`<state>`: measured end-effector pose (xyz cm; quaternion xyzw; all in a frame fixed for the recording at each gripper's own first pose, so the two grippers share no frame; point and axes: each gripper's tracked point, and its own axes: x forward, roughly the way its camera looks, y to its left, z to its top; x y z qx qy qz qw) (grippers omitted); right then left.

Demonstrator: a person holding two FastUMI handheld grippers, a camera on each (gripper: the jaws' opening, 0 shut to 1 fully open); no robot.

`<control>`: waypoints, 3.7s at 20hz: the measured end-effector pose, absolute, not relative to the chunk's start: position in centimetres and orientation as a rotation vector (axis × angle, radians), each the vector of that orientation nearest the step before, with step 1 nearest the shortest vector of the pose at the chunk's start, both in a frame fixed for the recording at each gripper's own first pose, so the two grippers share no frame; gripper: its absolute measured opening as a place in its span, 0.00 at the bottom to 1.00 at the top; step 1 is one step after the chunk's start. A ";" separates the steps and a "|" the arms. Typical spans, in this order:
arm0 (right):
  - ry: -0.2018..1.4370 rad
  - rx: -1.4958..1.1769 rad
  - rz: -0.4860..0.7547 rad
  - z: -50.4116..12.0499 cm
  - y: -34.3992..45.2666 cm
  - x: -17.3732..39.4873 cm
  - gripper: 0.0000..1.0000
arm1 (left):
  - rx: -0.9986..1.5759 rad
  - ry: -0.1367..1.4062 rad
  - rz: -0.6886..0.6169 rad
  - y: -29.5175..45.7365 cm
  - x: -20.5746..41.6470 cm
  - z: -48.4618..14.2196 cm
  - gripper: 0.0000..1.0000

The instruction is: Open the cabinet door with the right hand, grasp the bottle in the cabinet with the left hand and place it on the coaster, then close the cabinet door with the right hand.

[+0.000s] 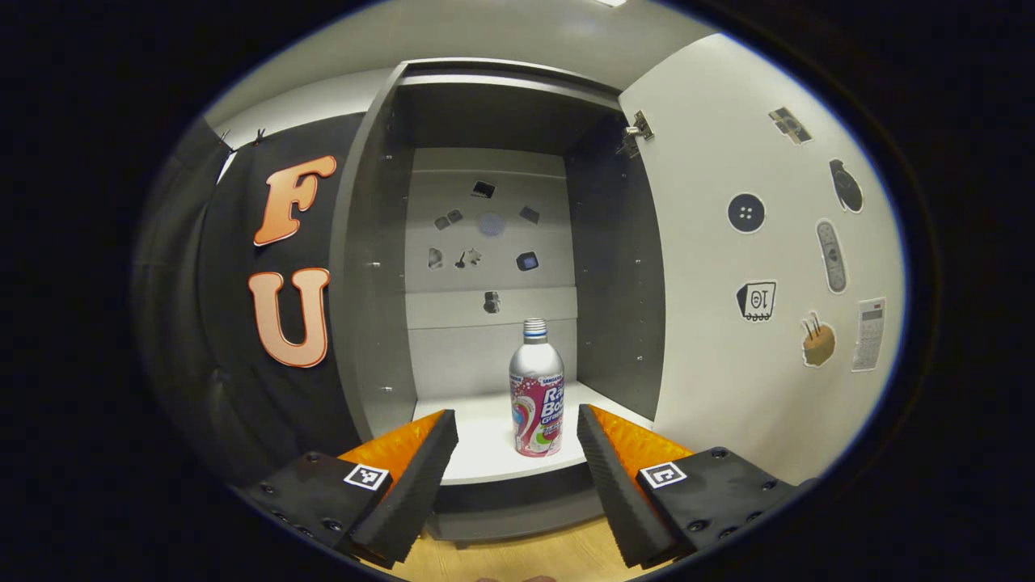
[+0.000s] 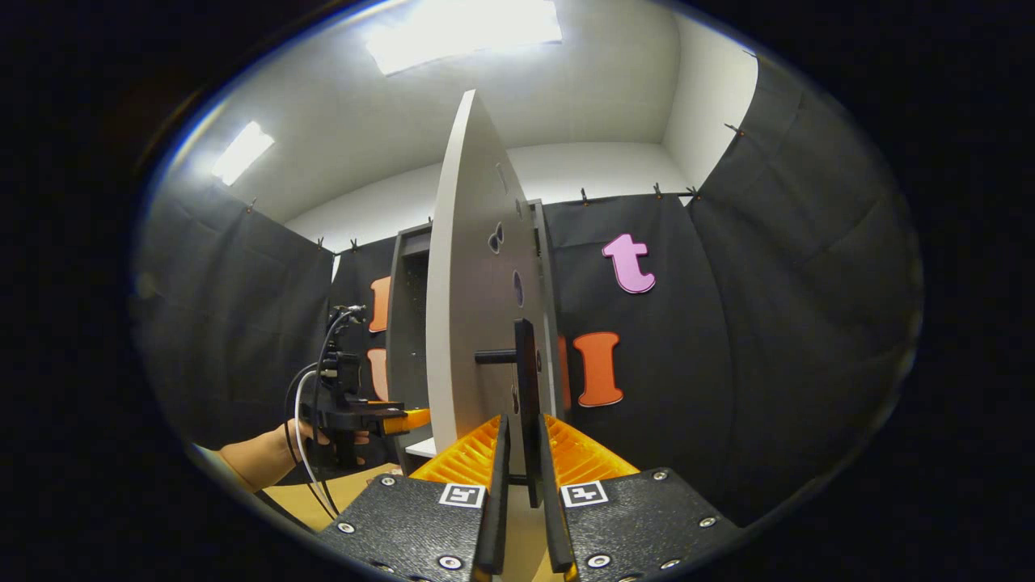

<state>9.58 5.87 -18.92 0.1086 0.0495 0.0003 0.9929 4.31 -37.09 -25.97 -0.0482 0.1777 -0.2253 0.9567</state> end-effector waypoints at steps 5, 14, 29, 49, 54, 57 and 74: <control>0.120 0.292 0.084 -18.9 7.8 8.7 0.17 | -0.097 0.395 -0.469 -40.1 6.4 -28.3 0.97; 0.088 0.243 0.104 -18.9 6.9 8.8 0.53 | -0.088 0.438 -0.458 -43.7 9.8 -32.7 0.94; 0.109 0.265 0.087 -19.5 6.4 8.1 0.76 | -0.101 0.413 -0.422 -45.3 15.3 -37.5 0.96; 0.126 0.261 0.020 -19.8 6.1 8.3 0.76 | -0.059 0.307 -0.465 -36.0 4.7 -30.4 0.86; 0.112 0.246 -0.022 -19.8 5.6 8.5 0.76 | -0.058 0.275 -0.438 -31.4 0.9 -30.1 0.84; 0.116 0.271 -0.036 -19.9 5.8 8.2 0.76 | -0.051 0.274 -0.421 -29.1 -1.1 -30.6 0.84; 0.182 0.267 -0.071 -21.4 5.8 6.8 0.82 | -0.010 0.293 -0.285 -19.1 -12.1 -38.1 0.86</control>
